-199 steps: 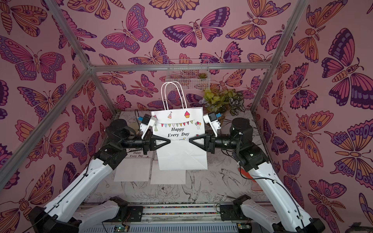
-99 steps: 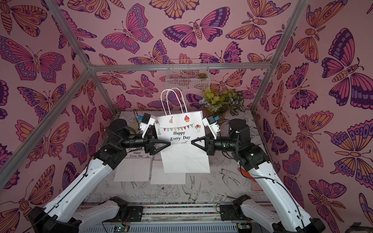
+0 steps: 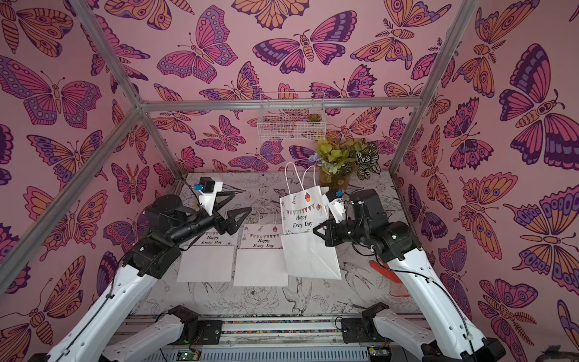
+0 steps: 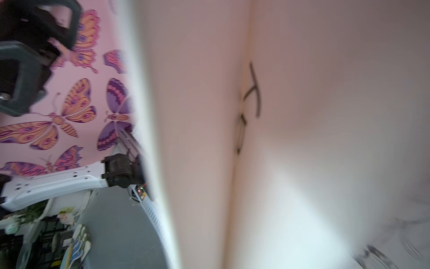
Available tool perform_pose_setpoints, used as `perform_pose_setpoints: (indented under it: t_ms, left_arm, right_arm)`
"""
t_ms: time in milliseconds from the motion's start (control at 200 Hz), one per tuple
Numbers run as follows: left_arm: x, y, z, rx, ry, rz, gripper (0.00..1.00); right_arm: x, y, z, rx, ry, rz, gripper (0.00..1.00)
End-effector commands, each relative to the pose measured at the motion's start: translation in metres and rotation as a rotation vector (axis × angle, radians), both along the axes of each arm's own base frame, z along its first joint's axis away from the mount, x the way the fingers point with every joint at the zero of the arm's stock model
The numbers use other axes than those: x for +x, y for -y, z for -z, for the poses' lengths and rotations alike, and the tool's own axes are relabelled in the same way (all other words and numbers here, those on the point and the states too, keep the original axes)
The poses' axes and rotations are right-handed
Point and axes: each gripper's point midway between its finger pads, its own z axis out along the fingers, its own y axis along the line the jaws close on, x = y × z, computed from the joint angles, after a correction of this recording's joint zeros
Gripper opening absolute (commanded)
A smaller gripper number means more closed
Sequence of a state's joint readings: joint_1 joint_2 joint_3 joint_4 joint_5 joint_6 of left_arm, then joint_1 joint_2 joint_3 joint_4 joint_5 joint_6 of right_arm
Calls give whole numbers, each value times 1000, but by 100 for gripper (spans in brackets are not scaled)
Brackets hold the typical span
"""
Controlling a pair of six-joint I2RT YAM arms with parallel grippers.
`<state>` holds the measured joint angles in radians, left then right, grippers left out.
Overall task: Put away the paper bag
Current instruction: Press the paper bag, then place the paper bag at the center of the board.
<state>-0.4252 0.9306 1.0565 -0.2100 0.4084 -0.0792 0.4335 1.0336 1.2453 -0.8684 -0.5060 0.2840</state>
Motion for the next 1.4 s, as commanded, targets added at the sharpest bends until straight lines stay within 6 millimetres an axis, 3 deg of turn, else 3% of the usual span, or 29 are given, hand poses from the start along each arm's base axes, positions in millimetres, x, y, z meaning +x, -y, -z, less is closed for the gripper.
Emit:
perform_pose_setpoints:
  t_ms: [0, 155, 390, 766, 1111, 1397]
  left_arm:
    - [23, -27, 28, 102, -10, -185, 93]
    - [39, -32, 41, 94, 20, -245, 97]
    - [71, -41, 90, 116, -5, -345, 100]
    - [80, -34, 98, 85, -18, -324, 100]
    - [84, -29, 106, 87, -44, -308, 100]
    - [85, -31, 108, 97, -44, -316, 100]
  right_arm:
    - [3, 31, 30, -185, -65, 125, 0]
    - [12, 47, 45, -248, -110, 187, 0]
    - [26, 57, 76, -255, -236, 221, 0]
    - [37, 38, 101, -62, -427, 147, 0]
    - [61, 65, 141, -100, -534, 212, 0]
    - [73, 73, 179, -142, -585, 274, 0]
